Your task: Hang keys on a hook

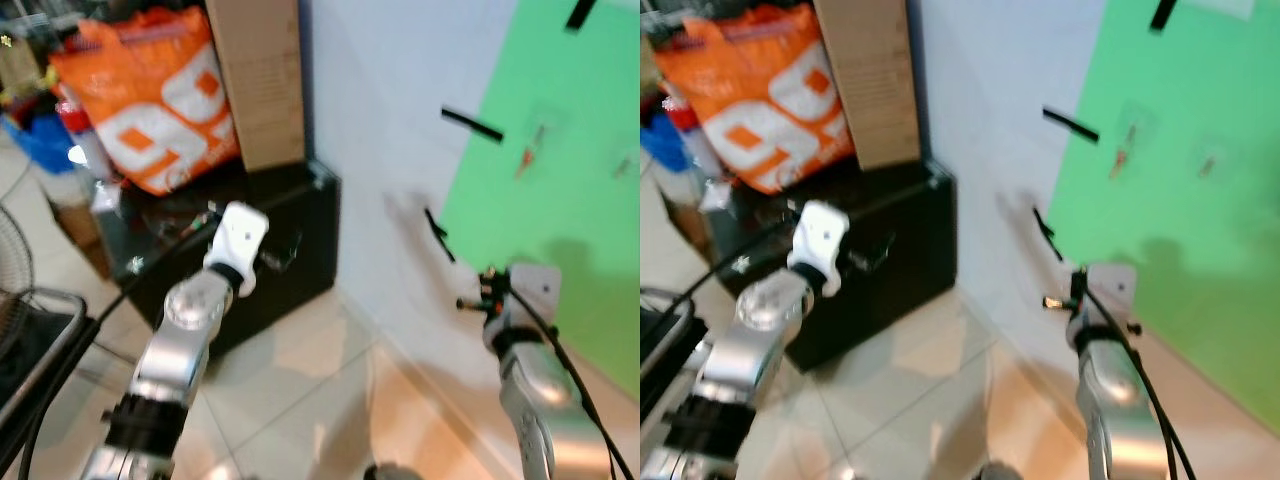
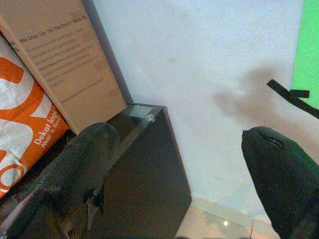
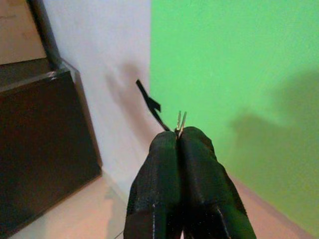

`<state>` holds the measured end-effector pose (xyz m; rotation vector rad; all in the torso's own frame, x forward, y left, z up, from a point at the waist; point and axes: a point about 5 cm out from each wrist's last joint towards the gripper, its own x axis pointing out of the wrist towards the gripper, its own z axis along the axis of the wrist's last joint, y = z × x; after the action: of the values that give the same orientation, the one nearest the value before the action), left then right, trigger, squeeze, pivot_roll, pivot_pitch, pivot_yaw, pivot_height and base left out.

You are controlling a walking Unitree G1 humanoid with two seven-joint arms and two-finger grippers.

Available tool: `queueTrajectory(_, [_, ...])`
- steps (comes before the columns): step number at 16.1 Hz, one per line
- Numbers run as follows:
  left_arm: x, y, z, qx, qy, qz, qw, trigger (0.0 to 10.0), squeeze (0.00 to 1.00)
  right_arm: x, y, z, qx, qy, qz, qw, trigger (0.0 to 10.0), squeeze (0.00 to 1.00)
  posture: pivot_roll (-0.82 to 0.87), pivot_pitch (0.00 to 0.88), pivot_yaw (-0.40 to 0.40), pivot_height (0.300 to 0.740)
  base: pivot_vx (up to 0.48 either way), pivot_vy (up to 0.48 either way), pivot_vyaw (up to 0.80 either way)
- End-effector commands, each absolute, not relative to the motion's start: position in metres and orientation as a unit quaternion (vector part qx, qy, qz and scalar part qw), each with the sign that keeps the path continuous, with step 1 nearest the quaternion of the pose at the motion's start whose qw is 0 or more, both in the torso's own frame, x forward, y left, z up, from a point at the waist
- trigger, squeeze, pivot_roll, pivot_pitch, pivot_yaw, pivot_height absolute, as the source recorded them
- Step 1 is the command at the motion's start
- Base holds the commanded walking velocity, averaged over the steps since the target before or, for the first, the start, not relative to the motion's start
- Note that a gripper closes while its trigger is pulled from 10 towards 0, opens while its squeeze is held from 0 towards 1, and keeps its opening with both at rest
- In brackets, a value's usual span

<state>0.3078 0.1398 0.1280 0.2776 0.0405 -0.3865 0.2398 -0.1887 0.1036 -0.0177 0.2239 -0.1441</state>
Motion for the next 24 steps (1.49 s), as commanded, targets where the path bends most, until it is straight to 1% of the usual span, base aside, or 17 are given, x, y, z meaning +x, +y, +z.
queueTrajectory(1, [0.3084,0.1437,0.1297,0.139,0.02,-0.184,0.973,10.0,0.0,0.2442,-0.1832,0.1104,-0.011,0.097,-0.06,0.993,10.0,0.0,-0.1,0.0,0.039,0.74,0.0,0.0,-0.8])
queueTrajectory(4, [0.3082,0.144,0.129,0.137,0.022,-0.181,0.974,10.0,0.0,0.2458,-0.181,0.111,-0.011,0.096,-0.054,0.994,10.0,0.0,-0.09,0.0,0.027,0.74,0.0,0.368,0.0])
queueTrajectory(6, [0.3079,0.1441,0.1297,0.149,0.018,-0.179,0.972,10.0,0.0,0.2466,-0.1799,0.1111,-0.012,0.096,-0.051,0.994,10.0,0.0,-0.09,0.0,0.024,0.74,0.0,0.0,0.0])
queueTrajectory(7, [0.3082,0.1438,0.1295,0.148,0.017,-0.177,0.973,10.0,0.0,0.2477,-0.1793,0.1118,-0.013,0.095,-0.05,0.994,10.0,0.0,-0.09,0.0,0.025,0.74,0.0,-0.48,0.0])
queueTrajectory(9, [0.3087,0.144,0.1282,0.139,0.023,-0.173,0.975,10.0,0.0,0.2486,-0.1788,0.1123,-0.014,0.094,-0.049,0.994,10.0,0.0,-0.09,0.0,0.025,0.74,0.0,0.0,0.0])
queueTrajectory(11, [0.3092,0.144,0.1277,0.138,0.026,-0.173,0.975,10.0,0.0,0.2488,-0.179,0.1123,-0.014,0.094,-0.049,0.994,10.0,0.0,-0.09,0.0,0.025,0.74,0.0,0.48,0.0])
queueTrajectory(12, [0.3096,0.1437,0.1287,0.147,0.02,-0.175,0.973,10.0,0.0,0.2488,-0.1792,0.1123,-0.015,0.094,-0.049,0.994,10.0,0.0,-0.09,0.0,0.026,0.74,0.0,0.0,0.0])
queueTrajectory(13, [0.3101,0.1431,0.1298,0.157,0.015,-0.177,0.971,10.0,0.0,0.2491,-0.1794,0.1122,-0.014,0.094,-0.049,0.994,10.0,0.0,-0.09,0.0,0.026,0.74,0.0,-0.48,0.0])
queueTrajectory(14, [0.3104,0.1431,0.1289,0.154,0.019,-0.175,0.972,10.0,0.0,0.2494,-0.1795,0.1122,-0.014,0.094,-0.05,0.994,10.0,0.0,-0.09,0.0,0.026,0.74,0.0,0.0,-0.8])
queueTrajectory(15, [0.3106,0.1441,0.1268,0.138,0.029,-0.17,0.975,10.0,0.0,0.2497,-0.1792,0.1121,-0.014,0.094,-0.049,0.994,10.0,0.0,-0.09,0.0,0.024,0.74,0.0,0.48,-0.8])
queueTrajectory(18, [0.3108,0.1448,0.1266,0.147,0.029,-0.168,0.974,10.0,0.0,0.2501,-0.1784,0.1116,-0.014,0.095,-0.048,0.994,10.0,0.0,-0.09,0.0,0.022,0.74,0.0,0.48,-0.8])
queueTrajectory(19, [0.3109,0.1433,0.1282,0.155,0.02,-0.173,0.972,10.0,0.0,0.2504,-0.1781,0.1115,-0.014,0.095,-0.047,0.994,10.0,0.0,-0.09,0.0,0.022,0.74,0.0,-0.48,-0.8])
queueTrajectory(20, [0.3112,0.1435,0.1258,0.144,0.03,-0.169,0.975,10.0,0.0,0.2503,-0.1776,0.1116,-0.013,0.095,-0.047,0.994,10.0,0.0,-0.09,0.0,0.023,0.74,0.0,0.0,-0.8])
queueTrajectory(22, [0.3118,0.1442,0.1254,0.144,0.031,-0.167,0.975,10.0,0.0,0.2503,-0.1775,0.1114,-0.013,0.095,-0.048,0.994,10.0,0.0,-0.09,0.0,0.023,0.74,0.0,0.48,-0.8])
queueTrajectory(24, [0.3113,0.1455,0.1266,0.155,0.028,-0.168,0.973,10.0,0.0,0.2495,-0.1768,0.1114,-0.012,0.096,-0.048,0.994,10.0,0.0,-0.09,0.0,0.026,0.74,0.0,0.48,0.0])
